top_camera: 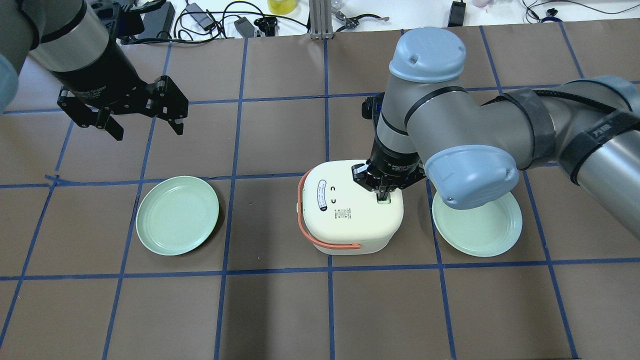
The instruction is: Press rice cooker button
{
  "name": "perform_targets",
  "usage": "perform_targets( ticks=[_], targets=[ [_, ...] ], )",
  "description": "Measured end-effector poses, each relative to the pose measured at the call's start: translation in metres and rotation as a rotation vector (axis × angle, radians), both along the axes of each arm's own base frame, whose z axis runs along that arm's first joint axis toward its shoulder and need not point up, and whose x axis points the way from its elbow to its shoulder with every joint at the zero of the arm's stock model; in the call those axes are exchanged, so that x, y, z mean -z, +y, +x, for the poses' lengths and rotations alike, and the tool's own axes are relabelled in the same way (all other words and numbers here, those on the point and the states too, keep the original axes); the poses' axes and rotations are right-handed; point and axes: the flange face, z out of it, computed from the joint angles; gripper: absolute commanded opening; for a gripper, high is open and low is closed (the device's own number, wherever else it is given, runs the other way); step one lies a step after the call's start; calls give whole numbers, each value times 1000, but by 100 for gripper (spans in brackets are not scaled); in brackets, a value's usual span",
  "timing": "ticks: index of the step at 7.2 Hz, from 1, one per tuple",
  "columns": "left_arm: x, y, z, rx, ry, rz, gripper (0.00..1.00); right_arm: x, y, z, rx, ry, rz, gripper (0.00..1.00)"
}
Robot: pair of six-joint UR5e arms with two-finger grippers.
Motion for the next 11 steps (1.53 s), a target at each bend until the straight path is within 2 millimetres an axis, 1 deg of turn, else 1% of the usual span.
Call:
perform_targets(
  ticks=[1,2,3,4,5,6,7,8,9,11],
  targets=[
    [0,0,0,0,0,0,100,-10,-4,0,20,0,-19,100],
    [0,0,0,0,0,0,100,-30,-11,-3,43,14,-42,100],
    [0,0,0,0,0,0,100,-56,-21,-11,60,39,-51,100],
    [0,0,0,0,0,0,100,-88,-36,-30,89,53,-49,100],
    [0,0,0,-1,0,0,100,-117,-51,-58,111,52,-54,100],
    [0,0,0,-1,0,0,100,-142,-64,-87,105,48,-77,100],
    [0,0,0,0,0,0,100,-160,-74,-112,90,47,-114,100],
    [0,0,0,0,0,0,100,-172,-83,-131,79,50,-159,100],
    [0,0,0,0,0,0,100,-179,-89,-143,74,53,-198,100],
    [0,0,0,1,0,0,100,-183,-92,-150,74,57,-231,100]
  ],
)
